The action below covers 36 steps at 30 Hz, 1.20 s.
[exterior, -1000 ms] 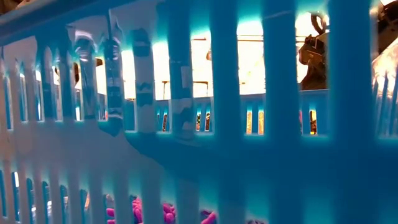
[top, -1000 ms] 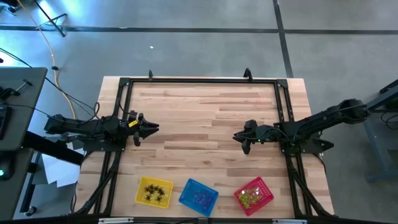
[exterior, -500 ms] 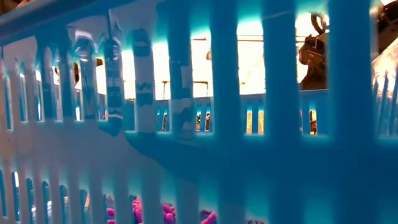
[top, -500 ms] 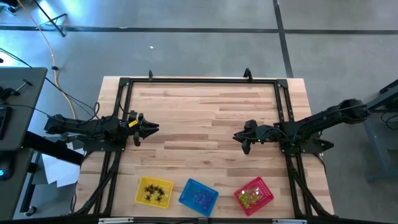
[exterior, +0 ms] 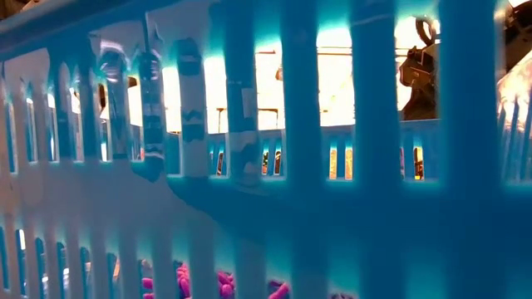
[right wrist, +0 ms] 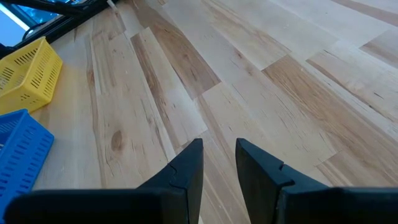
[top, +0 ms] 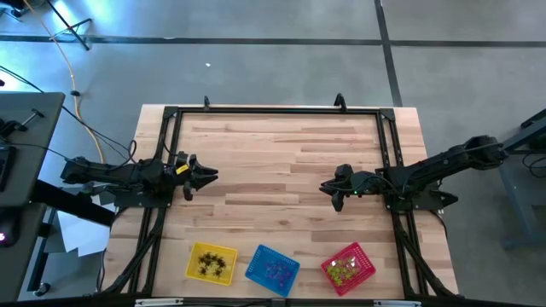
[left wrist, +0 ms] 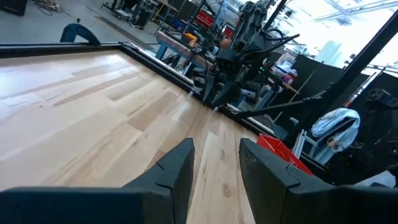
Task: Sort Halloween decoration
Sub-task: Return to Home Position
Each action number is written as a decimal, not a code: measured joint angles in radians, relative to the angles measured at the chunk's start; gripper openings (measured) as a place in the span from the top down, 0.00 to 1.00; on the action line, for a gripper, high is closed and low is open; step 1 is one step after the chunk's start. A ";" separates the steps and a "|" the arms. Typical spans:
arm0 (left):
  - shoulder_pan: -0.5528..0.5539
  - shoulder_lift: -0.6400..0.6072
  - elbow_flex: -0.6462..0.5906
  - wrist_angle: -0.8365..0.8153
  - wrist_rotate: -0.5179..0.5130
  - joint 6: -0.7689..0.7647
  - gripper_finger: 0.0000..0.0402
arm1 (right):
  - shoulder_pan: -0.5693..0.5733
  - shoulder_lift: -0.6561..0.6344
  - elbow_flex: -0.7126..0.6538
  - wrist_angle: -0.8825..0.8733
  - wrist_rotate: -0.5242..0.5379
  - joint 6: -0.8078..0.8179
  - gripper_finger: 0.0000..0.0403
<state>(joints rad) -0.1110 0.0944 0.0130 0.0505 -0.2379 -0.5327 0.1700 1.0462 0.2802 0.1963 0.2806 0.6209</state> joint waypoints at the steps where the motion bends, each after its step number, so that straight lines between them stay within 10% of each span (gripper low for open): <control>1: 0.000 0.000 0.000 0.000 0.000 0.003 0.71 | 0.000 0.000 0.000 0.000 0.000 0.000 0.77; 36: -0.001 0.000 0.000 -0.005 -0.008 -0.014 0.71 | 0.000 0.000 0.000 0.000 0.000 0.000 0.77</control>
<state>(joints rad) -0.1116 0.0944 0.0132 0.0460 -0.2459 -0.5469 0.1701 1.0461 0.2802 0.1963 0.2808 0.6209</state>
